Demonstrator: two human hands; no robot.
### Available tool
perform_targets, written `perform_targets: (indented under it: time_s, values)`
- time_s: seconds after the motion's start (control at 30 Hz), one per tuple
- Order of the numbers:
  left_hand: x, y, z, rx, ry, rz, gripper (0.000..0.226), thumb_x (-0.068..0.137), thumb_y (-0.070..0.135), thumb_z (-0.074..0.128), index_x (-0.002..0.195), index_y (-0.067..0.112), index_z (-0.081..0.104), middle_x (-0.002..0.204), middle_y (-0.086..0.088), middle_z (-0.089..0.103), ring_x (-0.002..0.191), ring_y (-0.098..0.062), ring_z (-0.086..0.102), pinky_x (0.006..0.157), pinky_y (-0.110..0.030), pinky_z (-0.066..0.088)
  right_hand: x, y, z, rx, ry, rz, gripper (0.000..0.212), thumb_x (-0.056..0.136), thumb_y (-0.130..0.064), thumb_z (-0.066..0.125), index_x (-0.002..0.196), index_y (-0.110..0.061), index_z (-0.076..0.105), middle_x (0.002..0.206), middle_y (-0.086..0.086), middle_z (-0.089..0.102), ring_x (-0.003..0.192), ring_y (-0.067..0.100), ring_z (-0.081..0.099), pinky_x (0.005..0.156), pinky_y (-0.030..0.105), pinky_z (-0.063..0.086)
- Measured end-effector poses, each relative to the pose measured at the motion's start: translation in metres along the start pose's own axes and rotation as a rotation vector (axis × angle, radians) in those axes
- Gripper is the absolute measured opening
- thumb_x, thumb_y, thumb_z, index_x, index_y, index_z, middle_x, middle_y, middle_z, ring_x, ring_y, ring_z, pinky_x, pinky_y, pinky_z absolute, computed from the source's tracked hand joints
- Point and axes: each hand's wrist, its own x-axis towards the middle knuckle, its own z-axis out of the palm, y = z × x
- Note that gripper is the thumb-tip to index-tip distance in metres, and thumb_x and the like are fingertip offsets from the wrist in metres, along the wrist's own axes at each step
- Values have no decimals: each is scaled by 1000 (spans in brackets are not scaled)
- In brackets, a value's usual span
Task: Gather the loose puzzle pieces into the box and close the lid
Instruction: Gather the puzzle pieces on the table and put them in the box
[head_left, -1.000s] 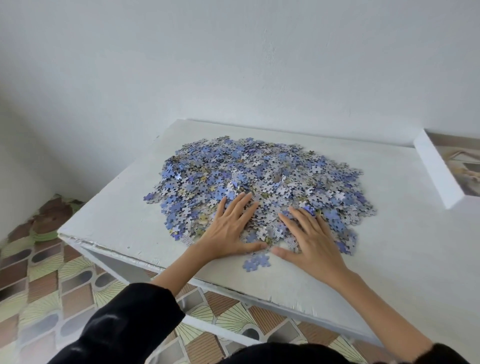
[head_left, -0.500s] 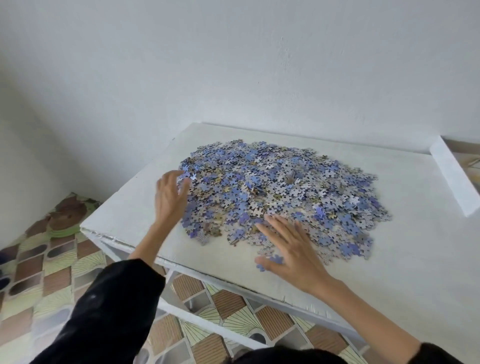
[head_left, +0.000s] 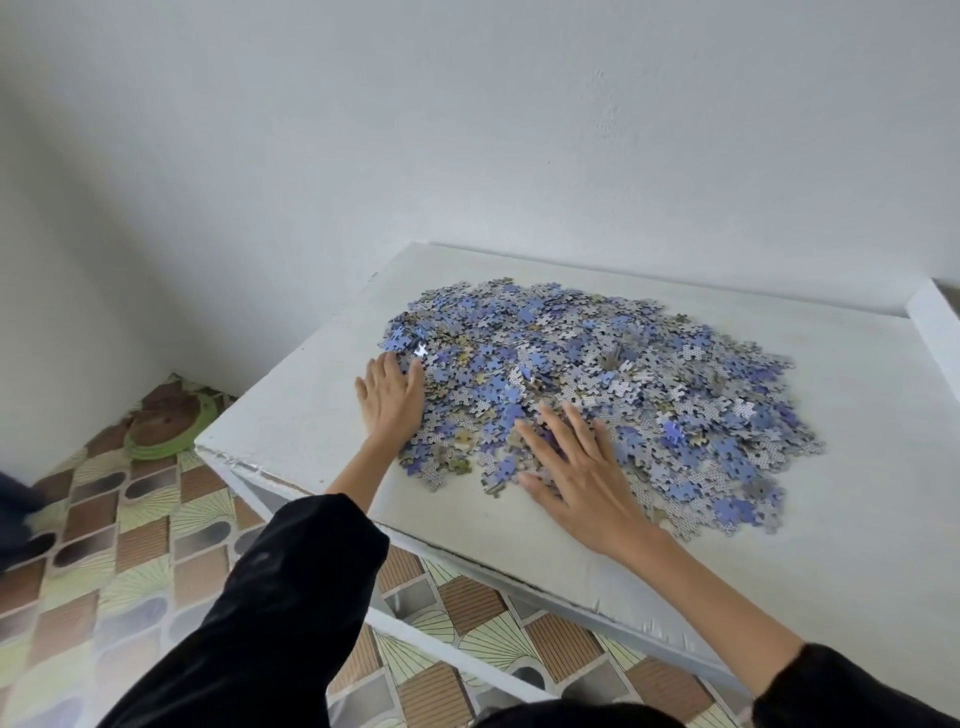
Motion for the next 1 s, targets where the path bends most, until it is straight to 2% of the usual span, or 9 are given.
perform_targets:
  time_s: [0.13, 0.27, 0.37, 0.43, 0.53, 0.7, 0.83, 0.9, 1.0]
  values:
    - [1, 2, 2, -23, 11, -30, 53, 99, 41, 22, 136, 5, 34, 143, -13, 38, 135, -25, 30, 115, -47, 15, 10, 2, 0, 19, 54, -10, 52, 94, -52, 14, 140, -39, -8, 154, -7, -9, 137, 15, -22, 108, 36, -22]
    - [1, 1, -1, -144, 17, -31, 49, 100, 39, 24, 134, 8, 40, 140, -11, 43, 130, -21, 36, 113, -41, 20, 18, -6, -4, 6, 106, -33, 52, 97, -48, 17, 145, -32, 7, 155, -6, 2, 142, 14, -9, 109, 35, -23]
    - [2, 0, -10, -393, 72, -94, 42, 101, 32, 28, 125, 7, 50, 132, -10, 50, 120, -20, 44, 100, -32, 30, 23, -26, -8, 61, 145, -84, 51, 98, -47, 16, 145, -28, 17, 154, -6, 7, 143, 13, -5, 108, 33, -25]
    - [6, -5, -20, -643, 127, -180, 36, 100, 23, 33, 124, 6, 54, 131, -9, 52, 120, -20, 46, 98, -31, 37, 27, -45, -9, 86, 148, -158, 53, 97, -45, 12, 144, -24, 24, 153, -5, 12, 143, 15, 0, 108, 35, -25]
    - [15, -17, -34, -855, 151, -287, 31, 97, 8, 34, 115, 3, 59, 123, -10, 59, 109, -19, 54, 81, -16, 47, 36, -70, -4, 109, 106, -268, 57, 94, -43, 6, 144, -23, 24, 154, -3, 13, 143, 16, 3, 111, 40, -19]
    - [23, -29, -43, -904, 69, -319, 34, 95, 2, 32, 112, 0, 62, 118, -13, 62, 113, -23, 57, 97, -26, 42, 51, -86, 13, 86, -6, -490, 46, 98, -40, 25, 141, -24, 33, 152, 5, 22, 143, 22, 11, 115, 48, -4]
    - [19, -31, -43, -915, 74, -283, 34, 93, -2, 31, 109, 2, 61, 118, -13, 62, 113, -23, 57, 102, -30, 41, 55, -75, 14, 111, 17, -459, 47, 96, -40, 22, 135, -24, 43, 148, -1, 33, 141, 21, 18, 114, 44, -8]
    - [16, -29, -41, -877, 81, -254, 32, 93, -1, 34, 108, 4, 61, 119, -12, 62, 108, -19, 57, 98, -27, 43, 56, -64, 11, 132, 56, -414, 45, 97, -39, 23, 133, -25, 46, 146, -3, 37, 140, 20, 21, 112, 41, -7]
    - [13, -22, -38, -829, 88, -228, 30, 93, 3, 38, 112, 5, 61, 120, -7, 60, 96, -11, 58, 82, -16, 47, 57, -46, 7, 110, 84, -371, 39, 98, -37, 31, 133, -29, 47, 146, -5, 36, 140, 19, 21, 111, 38, -8]
